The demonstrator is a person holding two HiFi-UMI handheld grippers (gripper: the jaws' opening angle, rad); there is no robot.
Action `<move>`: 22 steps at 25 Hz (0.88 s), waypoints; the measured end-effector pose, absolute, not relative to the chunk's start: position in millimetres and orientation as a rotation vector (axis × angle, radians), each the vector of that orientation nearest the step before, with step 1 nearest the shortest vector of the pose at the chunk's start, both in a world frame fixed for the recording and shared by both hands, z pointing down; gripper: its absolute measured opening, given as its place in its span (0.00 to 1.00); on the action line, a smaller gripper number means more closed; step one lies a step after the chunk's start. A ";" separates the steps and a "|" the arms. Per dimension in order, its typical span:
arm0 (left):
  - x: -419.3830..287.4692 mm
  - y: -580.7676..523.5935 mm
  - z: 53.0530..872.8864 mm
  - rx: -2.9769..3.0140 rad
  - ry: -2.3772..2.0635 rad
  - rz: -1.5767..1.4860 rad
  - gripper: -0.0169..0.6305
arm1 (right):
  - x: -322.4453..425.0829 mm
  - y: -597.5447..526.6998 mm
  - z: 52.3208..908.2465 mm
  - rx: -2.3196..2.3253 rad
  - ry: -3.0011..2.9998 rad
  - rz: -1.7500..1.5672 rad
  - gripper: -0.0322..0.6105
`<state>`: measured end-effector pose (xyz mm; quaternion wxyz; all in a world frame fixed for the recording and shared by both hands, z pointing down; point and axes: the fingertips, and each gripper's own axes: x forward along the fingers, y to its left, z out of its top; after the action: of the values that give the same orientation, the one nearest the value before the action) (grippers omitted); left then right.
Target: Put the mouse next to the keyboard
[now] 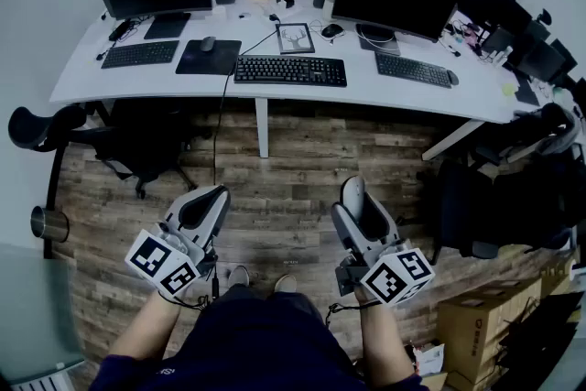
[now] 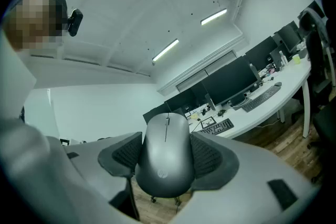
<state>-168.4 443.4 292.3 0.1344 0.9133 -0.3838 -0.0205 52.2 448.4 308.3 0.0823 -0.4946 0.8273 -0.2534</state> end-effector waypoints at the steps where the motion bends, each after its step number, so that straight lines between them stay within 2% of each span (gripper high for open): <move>1: -167.5 443.8 292.5 2.648 -1.110 -0.056 0.08 | 52.7 448.7 308.3 -1.476 2.471 -0.756 0.51; 22: -149.0 451.5 293.8 2.665 -1.067 -0.029 0.08 | 65.1 460.0 310.8 -1.533 2.457 -0.737 0.51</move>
<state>-149.0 451.5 293.8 0.1351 0.9198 -0.3683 -0.0101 65.1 460.0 310.8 0.0764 -0.5114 0.8198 -0.2460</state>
